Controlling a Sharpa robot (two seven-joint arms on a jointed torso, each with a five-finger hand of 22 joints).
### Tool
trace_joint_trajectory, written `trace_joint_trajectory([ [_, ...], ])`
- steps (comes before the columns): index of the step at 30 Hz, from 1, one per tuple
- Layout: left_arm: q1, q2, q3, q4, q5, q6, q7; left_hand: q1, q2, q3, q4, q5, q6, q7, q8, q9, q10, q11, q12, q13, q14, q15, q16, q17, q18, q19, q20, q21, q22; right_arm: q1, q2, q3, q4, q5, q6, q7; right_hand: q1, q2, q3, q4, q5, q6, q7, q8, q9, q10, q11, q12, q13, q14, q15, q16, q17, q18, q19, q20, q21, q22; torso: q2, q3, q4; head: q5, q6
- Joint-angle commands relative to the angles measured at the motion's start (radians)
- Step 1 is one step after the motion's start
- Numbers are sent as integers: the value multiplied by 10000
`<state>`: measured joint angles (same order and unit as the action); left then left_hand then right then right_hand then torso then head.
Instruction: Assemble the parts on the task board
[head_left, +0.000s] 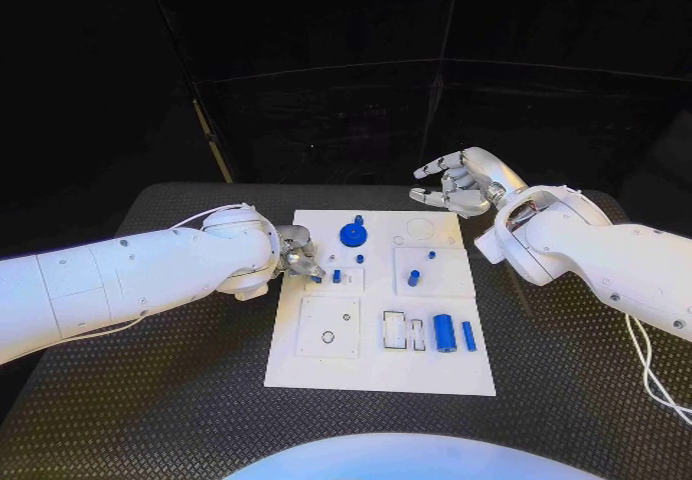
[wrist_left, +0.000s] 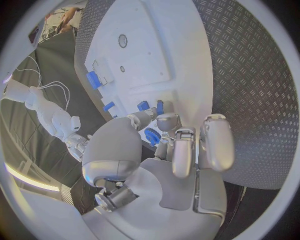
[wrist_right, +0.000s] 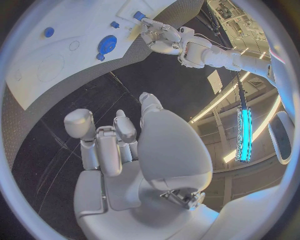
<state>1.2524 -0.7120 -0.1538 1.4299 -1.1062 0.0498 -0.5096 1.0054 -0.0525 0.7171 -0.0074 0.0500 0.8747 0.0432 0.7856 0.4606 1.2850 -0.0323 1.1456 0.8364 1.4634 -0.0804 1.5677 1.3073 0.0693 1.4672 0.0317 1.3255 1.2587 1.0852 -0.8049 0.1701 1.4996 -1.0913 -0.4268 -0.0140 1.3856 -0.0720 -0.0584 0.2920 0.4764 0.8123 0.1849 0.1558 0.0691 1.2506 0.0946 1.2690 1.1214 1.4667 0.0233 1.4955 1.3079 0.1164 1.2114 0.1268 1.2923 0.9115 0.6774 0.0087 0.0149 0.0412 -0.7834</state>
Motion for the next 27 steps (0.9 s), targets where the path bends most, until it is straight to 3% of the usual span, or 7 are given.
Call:
trace_joint_trajectory([
  [1,-84,102,-67,-23,-24,546,-75,-132,14,417,-515,21,64,-76,67,-35,75,-22,53,38,1074,-87,31,2635,5,11,-98,-40,31,18,-7,5,28,15,34,31,-26,22,25,-26,48,31,-8,60,-15,-45,11,-1,-13,657,-56,-48,992,88,-76,-15,-57,-10,-2,5,0,-11,9],
  [27,-81,263,-111,-262,-43,660,-92,-751,-41,-704,-34,18,457,-229,120,-298,372,-145,367,491,1074,-187,31,2635,-68,146,-196,210,373,19,-33,5,54,15,2,20,-48,18,16,-22,52,27,-7,62,-15,-60,11,-13,-33,652,-56,-60,971,91,-83,-16,-65,-26,3,-11,7,-20,-29],
])
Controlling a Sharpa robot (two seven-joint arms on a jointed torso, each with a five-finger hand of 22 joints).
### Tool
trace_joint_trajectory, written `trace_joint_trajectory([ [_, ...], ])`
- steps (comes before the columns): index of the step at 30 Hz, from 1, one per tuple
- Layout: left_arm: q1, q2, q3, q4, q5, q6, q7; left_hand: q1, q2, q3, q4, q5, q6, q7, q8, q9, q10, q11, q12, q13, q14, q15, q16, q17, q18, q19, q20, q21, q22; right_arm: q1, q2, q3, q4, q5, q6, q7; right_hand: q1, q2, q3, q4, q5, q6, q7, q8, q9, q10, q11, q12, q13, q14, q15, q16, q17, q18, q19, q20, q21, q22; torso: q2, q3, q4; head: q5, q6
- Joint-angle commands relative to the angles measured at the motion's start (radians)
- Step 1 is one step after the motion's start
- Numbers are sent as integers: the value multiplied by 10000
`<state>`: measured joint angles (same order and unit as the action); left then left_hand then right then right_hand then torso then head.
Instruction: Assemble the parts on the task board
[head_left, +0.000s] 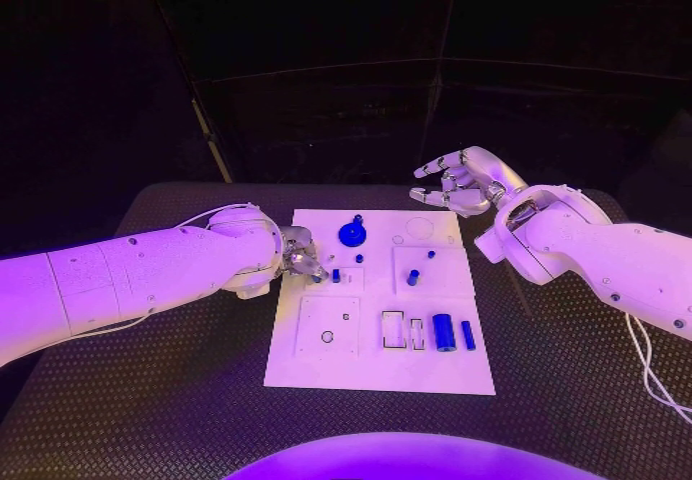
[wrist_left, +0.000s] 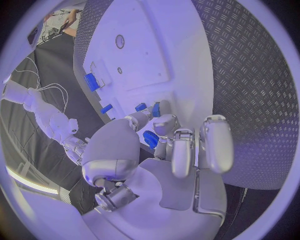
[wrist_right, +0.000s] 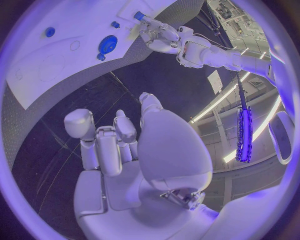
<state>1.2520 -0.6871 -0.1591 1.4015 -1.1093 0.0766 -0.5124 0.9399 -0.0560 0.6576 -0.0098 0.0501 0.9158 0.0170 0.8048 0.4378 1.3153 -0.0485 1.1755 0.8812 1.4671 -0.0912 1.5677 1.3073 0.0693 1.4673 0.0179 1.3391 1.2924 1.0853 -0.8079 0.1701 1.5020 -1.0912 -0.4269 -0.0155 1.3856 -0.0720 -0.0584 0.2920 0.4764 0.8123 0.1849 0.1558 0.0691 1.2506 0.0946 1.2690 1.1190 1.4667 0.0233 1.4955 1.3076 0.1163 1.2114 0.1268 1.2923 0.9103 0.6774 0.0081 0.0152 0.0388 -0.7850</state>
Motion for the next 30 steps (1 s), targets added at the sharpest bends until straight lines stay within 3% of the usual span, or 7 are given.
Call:
trace_joint_trajectory([
  [1,-76,15,-59,22,-21,396,-66,-106,-27,-148,-11,17,57,29,-75,-80,80,13,80,62,1037,-82,31,2635,-70,149,-61,81,46,17,-3,5,30,13,2,36,-48,18,16,-22,52,27,-7,61,-16,-60,11,-13,-10,652,-56,-60,973,91,-83,-16,-65,-13,1,-5,4,5,-15],
  [18,-74,48,-59,-57,-64,262,-75,-461,-65,-736,300,16,215,13,-142,-259,141,-2,125,151,1037,-99,31,2635,-85,178,-84,129,124,17,1,5,26,13,-7,41,-72,16,7,-17,54,22,-5,63,-16,-62,12,-14,-12,650,-56,-64,968,94,-90,-16,-73,-28,4,-1,3,-20,14],
  [26,-73,-48,-54,-33,-65,113,-80,-1106,-288,-1710,889,11,317,37,-177,-391,141,24,122,156,1037,-85,31,2635,-87,181,-74,124,141,17,-2,5,24,13,-16,46,-76,16,5,-16,54,22,-5,63,-17,-66,12,-17,-18,649,-56,-68,962,94,-92,-16,-75,-32,5,-8,10,-35,39],
  [30,-63,-165,-47,44,-71,5,-79,-1213,-266,-2141,1130,17,335,20,-181,-446,122,8,91,103,1037,-94,31,2635,-92,192,-81,143,176,16,0,5,18,13,-20,52,-90,14,0,-12,54,18,-4,62,-17,-73,13,-23,-27,644,-55,-77,944,98,-104,-16,-86,-54,-4,-10,9,-39,44],
])
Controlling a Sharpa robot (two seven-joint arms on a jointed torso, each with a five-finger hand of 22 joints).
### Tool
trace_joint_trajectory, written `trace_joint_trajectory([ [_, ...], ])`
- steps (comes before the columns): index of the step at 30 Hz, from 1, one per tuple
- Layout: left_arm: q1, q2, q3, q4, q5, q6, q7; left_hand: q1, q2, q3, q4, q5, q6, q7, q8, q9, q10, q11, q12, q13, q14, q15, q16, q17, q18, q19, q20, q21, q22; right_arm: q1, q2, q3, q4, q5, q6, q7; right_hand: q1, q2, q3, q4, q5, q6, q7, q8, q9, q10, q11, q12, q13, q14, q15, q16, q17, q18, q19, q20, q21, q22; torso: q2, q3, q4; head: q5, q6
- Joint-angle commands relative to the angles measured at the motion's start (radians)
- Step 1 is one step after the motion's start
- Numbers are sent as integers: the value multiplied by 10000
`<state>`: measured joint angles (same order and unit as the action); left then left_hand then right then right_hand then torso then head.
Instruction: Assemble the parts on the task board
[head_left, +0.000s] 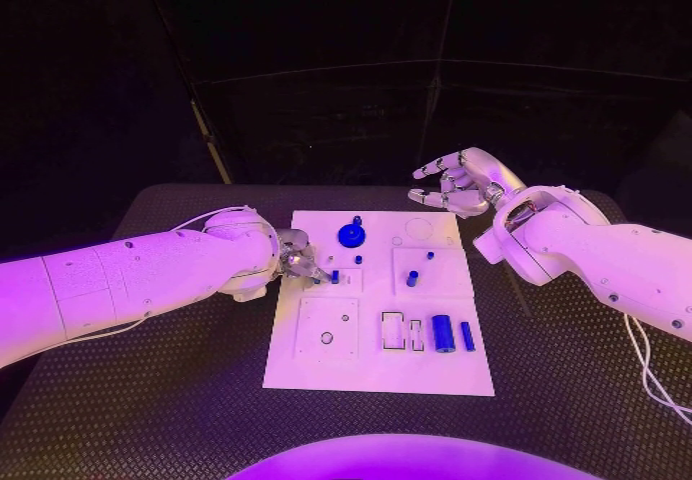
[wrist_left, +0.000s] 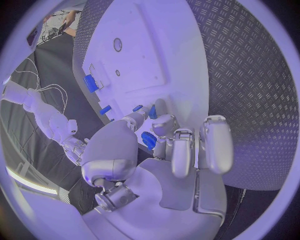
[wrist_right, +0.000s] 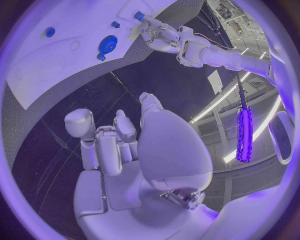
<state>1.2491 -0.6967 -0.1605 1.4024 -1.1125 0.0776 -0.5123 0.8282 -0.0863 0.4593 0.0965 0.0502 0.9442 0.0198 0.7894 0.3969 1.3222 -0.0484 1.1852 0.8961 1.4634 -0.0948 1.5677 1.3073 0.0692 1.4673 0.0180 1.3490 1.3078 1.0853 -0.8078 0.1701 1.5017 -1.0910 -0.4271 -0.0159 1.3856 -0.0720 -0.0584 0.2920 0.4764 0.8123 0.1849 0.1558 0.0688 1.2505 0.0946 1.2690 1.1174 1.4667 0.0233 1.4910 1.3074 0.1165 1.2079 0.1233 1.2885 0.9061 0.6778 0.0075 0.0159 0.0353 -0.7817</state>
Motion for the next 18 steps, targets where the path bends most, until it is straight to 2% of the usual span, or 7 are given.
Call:
trace_joint_trajectory([
  [1,-29,-94,-31,54,-40,-36,-79,-106,36,-240,108,15,51,-10,-25,-46,50,6,-13,-59,1073,-62,31,2635,-92,195,-84,50,31,16,0,6,20,11,-21,57,-90,14,0,-12,54,18,-4,62,-14,-73,13,-23,-11,644,-55,-32,947,97,-69,19,-47,-13,-6,0,2,-4,15],
  [14,6,-252,-5,267,-36,-565,-42,-65,-19,-1406,650,15,-12,-10,-1,-157,-36,3,-114,-226,1073,-75,31,2635,-78,178,-101,-17,-11,15,19,5,-19,11,-41,77,-100,12,-4,-11,54,12,-3,60,-15,-83,14,-32,-24,641,-55,-38,936,102,-85,20,-60,-42,-5,0,-6,-13,34],
  [18,25,-368,16,385,163,-903,-4,5,-46,-2017,983,13,-101,15,13,-200,-129,19,-194,-362,1073,-63,31,2635,-60,148,-98,-99,-83,14,27,5,-35,12,-40,82,-115,9,-10,-9,54,1,0,56,-17,-91,16,-38,-32,640,-54,-42,931,105,-94,20,-69,-59,-6,2,-2,-17,37],
])
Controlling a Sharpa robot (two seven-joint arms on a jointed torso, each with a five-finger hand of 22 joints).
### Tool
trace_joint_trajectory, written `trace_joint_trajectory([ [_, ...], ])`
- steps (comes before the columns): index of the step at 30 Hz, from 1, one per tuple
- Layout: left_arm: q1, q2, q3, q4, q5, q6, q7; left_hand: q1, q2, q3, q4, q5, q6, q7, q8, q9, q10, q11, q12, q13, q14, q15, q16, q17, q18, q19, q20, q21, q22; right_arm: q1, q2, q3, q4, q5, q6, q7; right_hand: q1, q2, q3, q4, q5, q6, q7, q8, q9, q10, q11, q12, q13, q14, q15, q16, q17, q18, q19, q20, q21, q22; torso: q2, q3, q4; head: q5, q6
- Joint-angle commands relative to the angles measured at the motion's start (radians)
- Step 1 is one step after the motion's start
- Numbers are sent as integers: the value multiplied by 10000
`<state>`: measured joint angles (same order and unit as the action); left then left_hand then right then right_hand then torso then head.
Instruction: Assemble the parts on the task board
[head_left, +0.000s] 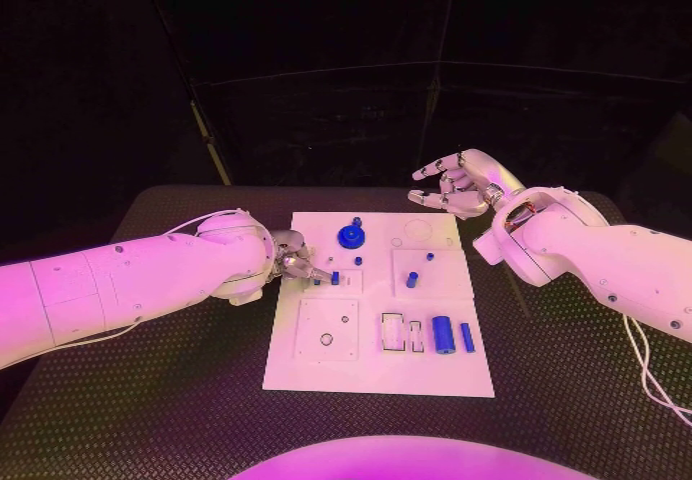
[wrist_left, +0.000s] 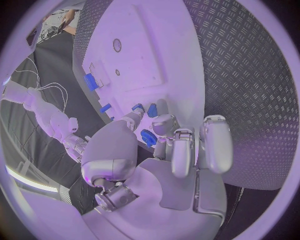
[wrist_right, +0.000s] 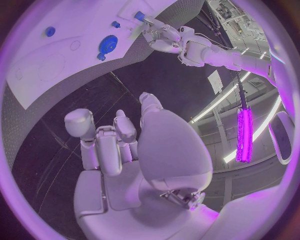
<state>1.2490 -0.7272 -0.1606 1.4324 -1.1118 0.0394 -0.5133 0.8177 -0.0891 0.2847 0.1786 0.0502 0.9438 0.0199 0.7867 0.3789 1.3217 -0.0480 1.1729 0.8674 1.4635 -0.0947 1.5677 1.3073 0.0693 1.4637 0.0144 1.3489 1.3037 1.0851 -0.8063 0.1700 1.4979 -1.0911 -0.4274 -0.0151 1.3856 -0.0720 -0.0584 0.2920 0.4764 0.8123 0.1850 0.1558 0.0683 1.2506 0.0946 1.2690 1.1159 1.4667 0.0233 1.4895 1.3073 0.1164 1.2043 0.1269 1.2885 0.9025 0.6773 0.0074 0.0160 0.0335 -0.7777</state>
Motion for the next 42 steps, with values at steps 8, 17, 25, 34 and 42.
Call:
trace_joint_trajectory([
  [8,140,-372,106,296,962,-1643,490,783,-12,-1345,895,32,-792,268,-136,-182,-1078,232,-971,-1529,1054,90,-8,2567,164,-241,64,-1099,-1084,15,30,5,-28,12,-30,78,-116,9,-10,-9,54,1,0,56,-12,-91,16,-38,-17,640,-54,-26,931,105,-59,-16,-69,-23,-5,9,11,-20,-2],
  [17,212,-266,120,381,1237,-3017,3147,3695,361,-1614,910,698,-2502,1204,-797,-894,-3981,1164,-2986,-3717,-1694,873,-5212,-3783,1120,-2783,791,-7199,-6718,13,37,5,-33,13,-27,84,-126,8,-14,-10,55,-5,1,54,-13,-85,17,-31,-8,640,-53,-27,930,105,-60,-16,-71,-25,8,12,-25,-24,14],
  [25,200,313,83,-87,888,-3549,5135,6234,305,-510,-162,676,-2204,1526,-1910,-1959,-4726,1371,-4746,-5313,-2318,1071,-6457,-5193,1109,-2628,972,-8035,-7370,13,69,5,-37,13,-17,87,-129,8,-15,-11,56,-6,1,55,-13,-85,18,-31,-7,640,-53,-28,931,105,-58,-16,-71,-22,14,9,-11,-85,71],
  [34,123,1072,-78,-877,-1047,-3092,5776,6391,-511,136,-516,596,-1250,1364,-3654,-3066,-4237,1416,-6723,-7130,-1575,1027,-6005,-5081,1135,-2003,893,-8062,-7493,13,109,5,-32,13,4,95,-132,11,-14,-13,59,-6,1,56,-13,-79,18,-24,2,639,-53,-30,927,105,-59,-16,-72,-24,14,9,-11,-109,93],
  [42,77,1652,-149,-1691,-2288,-2494,5583,6064,-608,-610,-648,564,-992,1253,-4589,-3152,-4297,1329,-7254,-7743,-18,897,-3097,-2085,989,-781,788,-6768,-6476,14,133,5,-25,13,18,90,-132,11,-14,-13,59,-6,1,56,-13,-79,18,-24,2,639,-53,-30,927,105,-59,-16,-72,-24,9,3,-9,-107,65],
])
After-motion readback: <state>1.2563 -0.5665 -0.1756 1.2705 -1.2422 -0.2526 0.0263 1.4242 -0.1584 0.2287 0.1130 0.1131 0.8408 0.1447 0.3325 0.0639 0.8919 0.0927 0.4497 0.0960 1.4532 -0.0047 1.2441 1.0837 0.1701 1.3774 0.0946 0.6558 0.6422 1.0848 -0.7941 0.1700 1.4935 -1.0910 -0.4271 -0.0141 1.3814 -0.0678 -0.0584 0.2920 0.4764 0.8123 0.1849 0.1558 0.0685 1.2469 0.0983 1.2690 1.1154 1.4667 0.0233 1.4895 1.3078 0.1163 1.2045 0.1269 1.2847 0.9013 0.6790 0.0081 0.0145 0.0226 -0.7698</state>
